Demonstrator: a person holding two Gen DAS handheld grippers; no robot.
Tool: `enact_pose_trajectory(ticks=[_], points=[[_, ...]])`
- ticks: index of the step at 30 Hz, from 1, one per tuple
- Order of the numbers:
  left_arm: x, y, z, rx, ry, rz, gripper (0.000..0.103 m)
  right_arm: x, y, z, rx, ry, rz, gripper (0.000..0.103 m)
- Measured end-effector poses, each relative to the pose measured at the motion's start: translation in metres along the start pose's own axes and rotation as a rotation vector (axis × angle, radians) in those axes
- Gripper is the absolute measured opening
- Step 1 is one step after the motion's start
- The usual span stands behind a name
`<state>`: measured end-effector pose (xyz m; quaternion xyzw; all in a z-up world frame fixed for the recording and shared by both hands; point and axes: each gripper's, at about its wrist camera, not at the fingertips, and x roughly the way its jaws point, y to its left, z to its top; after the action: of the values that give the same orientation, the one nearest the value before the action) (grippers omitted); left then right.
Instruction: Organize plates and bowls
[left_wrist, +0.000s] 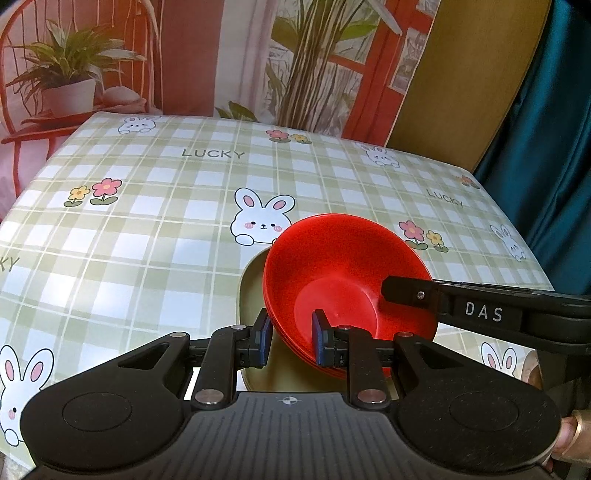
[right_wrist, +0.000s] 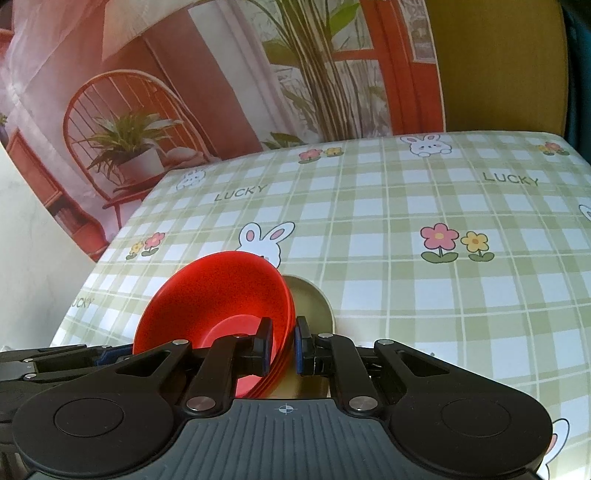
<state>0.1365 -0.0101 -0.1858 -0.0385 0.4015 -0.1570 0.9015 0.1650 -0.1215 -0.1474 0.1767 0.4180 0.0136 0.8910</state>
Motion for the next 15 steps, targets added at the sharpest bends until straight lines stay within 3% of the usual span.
enact_pose_trajectory(ticks=[15], points=[[0.0039, -0.0004, -0.0068, 0.011, 0.021, 0.012, 0.024, 0.005, 0.0012, -0.007, -0.038, 0.036, -0.021, 0.011]])
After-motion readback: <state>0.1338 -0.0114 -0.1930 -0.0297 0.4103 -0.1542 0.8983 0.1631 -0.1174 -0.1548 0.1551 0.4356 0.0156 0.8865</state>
